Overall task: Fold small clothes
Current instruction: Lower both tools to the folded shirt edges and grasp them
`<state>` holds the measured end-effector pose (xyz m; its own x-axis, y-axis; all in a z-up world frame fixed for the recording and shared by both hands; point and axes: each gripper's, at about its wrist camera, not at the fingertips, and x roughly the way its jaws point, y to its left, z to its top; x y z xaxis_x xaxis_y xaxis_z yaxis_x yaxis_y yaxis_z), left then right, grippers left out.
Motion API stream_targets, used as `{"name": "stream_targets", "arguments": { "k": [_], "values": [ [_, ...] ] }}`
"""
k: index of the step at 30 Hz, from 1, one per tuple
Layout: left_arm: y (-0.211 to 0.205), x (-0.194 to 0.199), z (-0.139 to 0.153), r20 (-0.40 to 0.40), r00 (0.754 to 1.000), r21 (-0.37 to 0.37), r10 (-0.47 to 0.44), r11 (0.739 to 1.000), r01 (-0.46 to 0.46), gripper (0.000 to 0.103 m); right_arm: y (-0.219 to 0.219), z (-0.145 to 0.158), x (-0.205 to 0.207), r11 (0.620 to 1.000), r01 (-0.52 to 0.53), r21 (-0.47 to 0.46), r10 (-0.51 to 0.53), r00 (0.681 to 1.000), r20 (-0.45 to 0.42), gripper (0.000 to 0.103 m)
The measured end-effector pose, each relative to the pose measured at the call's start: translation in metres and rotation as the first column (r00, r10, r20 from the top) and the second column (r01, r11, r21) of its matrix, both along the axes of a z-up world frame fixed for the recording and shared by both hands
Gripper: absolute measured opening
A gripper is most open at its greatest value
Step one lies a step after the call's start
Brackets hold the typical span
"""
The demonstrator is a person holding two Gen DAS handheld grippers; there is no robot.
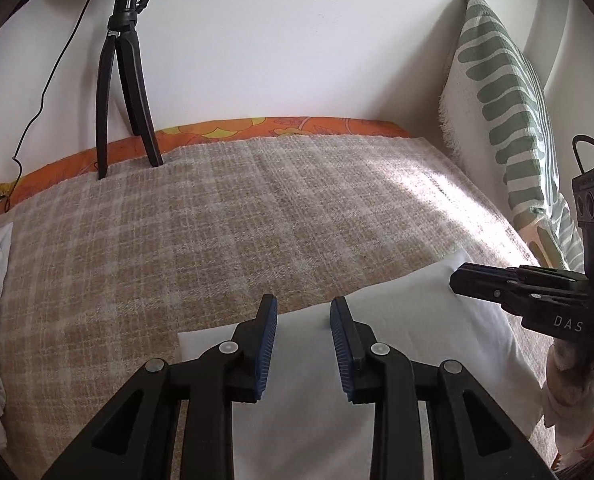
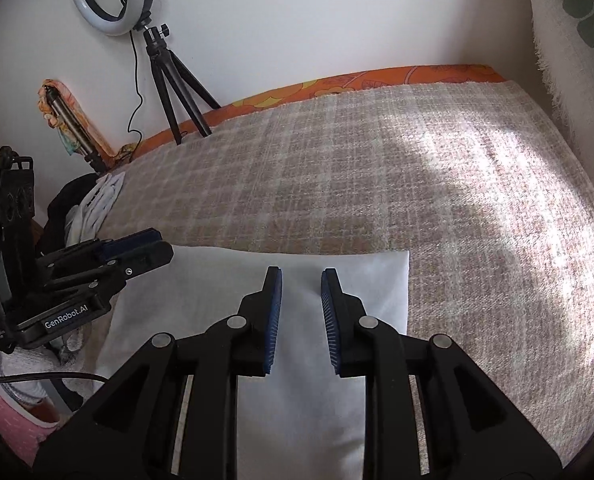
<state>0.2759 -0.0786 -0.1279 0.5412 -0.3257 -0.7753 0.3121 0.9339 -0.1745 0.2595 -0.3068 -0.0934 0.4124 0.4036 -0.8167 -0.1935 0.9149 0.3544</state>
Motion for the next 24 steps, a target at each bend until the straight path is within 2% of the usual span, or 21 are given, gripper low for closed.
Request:
{"name": "stream_targets", "arguments": {
  "k": [4, 7, 9, 11, 13, 15, 18, 21, 24],
  "values": [
    [0.011, 0.011, -0.019, -0.006, 0.998, 0.086, 0.070, 0.994, -0.069, 0.031, -0.017, -0.022, 0.007, 0.997, 0.074, -0.026, -0.075, 0.996, -0.045, 0.022],
    [0.029, 0.011, -0.015, -0.006, 0.991, 0.061, 0.133, 0.989, -0.132, 0.031, -0.036, -0.020, 0.007, 0.990, 0.141, -0.001, -0.141, 0.988, -0.063, 0.025],
    [0.041, 0.003, -0.006, 0.007, 0.989, 0.035, 0.148, 0.988, -0.148, 0.028, -0.047, -0.010, 0.003, 0.985, 0.173, -0.023, -0.174, 0.984, -0.038, 0.035],
    [0.054, -0.007, 0.002, 0.003, 0.989, 0.000, 0.148, 0.989, -0.148, 0.032, -0.060, -0.001, -0.004, 0.983, 0.183, 0.004, -0.183, 0.983, -0.032, 0.044],
    [0.068, -0.021, 0.010, -0.018, 0.989, -0.054, 0.147, 0.988, -0.148, 0.042, -0.073, 0.005, -0.013, 0.983, 0.178, 0.047, -0.176, 0.983, -0.045, 0.048],
    [0.082, -0.036, 0.015, -0.066, 0.988, -0.129, 0.142, 0.980, -0.150, 0.061, -0.085, 0.008, -0.023, 0.981, 0.173, 0.088, -0.168, 0.984, -0.064, 0.053],
    [0.098, -0.057, 0.015, -0.152, 0.981, -0.233, 0.122, 0.960, -0.156, 0.062, -0.099, 0.004, -0.038, 0.970, 0.167, 0.179, -0.146, 0.982, -0.124, 0.055],
    [0.111, -0.070, 0.005, -0.255, 0.961, -0.342, 0.108, 0.920, -0.194, 0.062, -0.106, -0.006, -0.051, 0.954, 0.156, 0.257, -0.111, 0.977, -0.181, 0.055],
    [0.116, -0.082, -0.006, -0.325, 0.942, -0.395, 0.088, 0.892, -0.220, 0.062, -0.107, -0.017, -0.063, 0.938, 0.128, 0.324, -0.053, 0.972, -0.231, 0.055]
  ]
}}
